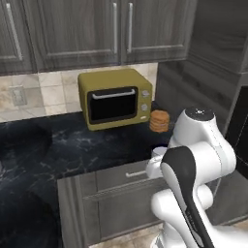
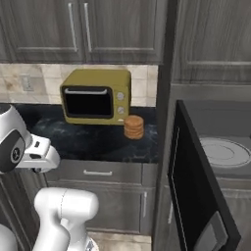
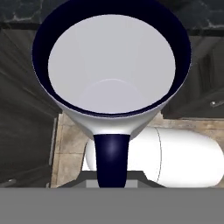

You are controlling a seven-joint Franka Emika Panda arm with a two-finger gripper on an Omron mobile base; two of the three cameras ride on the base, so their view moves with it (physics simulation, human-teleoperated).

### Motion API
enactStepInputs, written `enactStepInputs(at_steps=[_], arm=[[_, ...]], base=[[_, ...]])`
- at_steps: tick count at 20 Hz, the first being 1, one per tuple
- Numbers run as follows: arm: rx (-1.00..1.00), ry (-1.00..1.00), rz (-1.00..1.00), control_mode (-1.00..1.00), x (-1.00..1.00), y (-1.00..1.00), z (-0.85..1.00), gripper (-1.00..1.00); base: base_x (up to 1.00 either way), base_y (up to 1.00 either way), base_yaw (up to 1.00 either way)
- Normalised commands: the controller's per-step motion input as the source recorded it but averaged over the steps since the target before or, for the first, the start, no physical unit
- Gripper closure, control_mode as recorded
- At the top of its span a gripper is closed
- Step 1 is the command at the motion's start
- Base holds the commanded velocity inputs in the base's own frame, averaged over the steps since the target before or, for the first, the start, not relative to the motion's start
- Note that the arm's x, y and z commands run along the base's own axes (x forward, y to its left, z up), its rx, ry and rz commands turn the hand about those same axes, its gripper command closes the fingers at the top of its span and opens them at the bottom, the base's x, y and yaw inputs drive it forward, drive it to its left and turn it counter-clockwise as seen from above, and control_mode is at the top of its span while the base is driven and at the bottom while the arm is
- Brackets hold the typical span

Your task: Pick the mug from the counter and place it inside the microwave. Then close the microwave.

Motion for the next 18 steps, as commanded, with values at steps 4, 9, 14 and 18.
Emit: enactStepInputs(at_steps=[4,9,14,18], arm=[[0.00,0.00,0.00,1.00,0.00,0.00,0.00,1.00],[0.00,0.00,0.00,1.00,0.00,0.00,0.00,1.00],[0.00,0.00,0.00,1.00,0.00,0.00,0.00,1.00],[0.00,0.00,0.00,1.00,0.00,0.00,0.00,1.00]], base=[[-0.48,0.00,-0.52],[-0.59,0.00,-0.70],[-0.65,0.00,-0.76],[-0.74,0.00,-0.76]])
